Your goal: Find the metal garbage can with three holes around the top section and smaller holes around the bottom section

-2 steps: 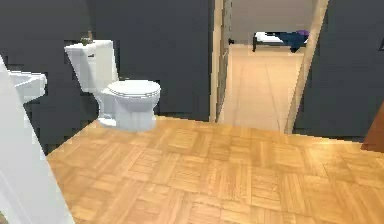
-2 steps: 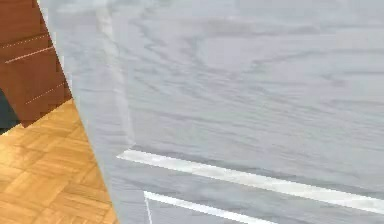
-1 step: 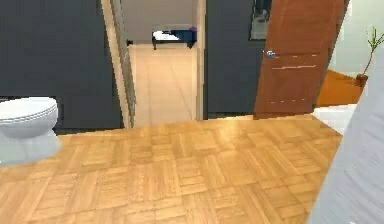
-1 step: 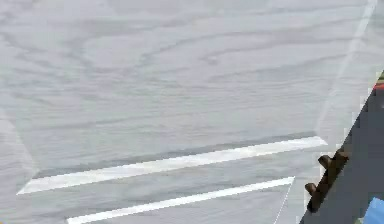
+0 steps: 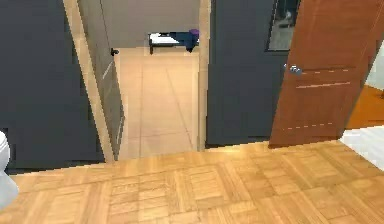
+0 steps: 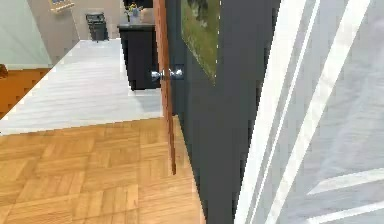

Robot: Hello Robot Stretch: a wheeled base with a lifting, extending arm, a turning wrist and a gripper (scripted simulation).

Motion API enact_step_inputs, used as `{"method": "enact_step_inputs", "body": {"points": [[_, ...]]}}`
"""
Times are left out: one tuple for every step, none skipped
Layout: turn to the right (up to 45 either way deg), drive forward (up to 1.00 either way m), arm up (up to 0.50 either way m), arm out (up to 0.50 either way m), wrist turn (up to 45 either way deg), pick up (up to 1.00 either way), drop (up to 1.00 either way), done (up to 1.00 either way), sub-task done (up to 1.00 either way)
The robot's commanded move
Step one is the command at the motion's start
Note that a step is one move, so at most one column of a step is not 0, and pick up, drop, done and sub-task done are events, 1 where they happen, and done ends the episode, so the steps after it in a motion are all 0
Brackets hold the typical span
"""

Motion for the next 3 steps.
{"method": "enact_step_inputs", "body": {"points": [[33.0,0.00,0.00,0.00,0.0,0.00,0.00,0.00,0.00],[0.0,0.15,0.00,0.00,0.0,0.00,0.00,0.00,0.00],[15.0,0.00,0.00,0.00,0.0,0.00,0.00,0.00,0.00]]}}
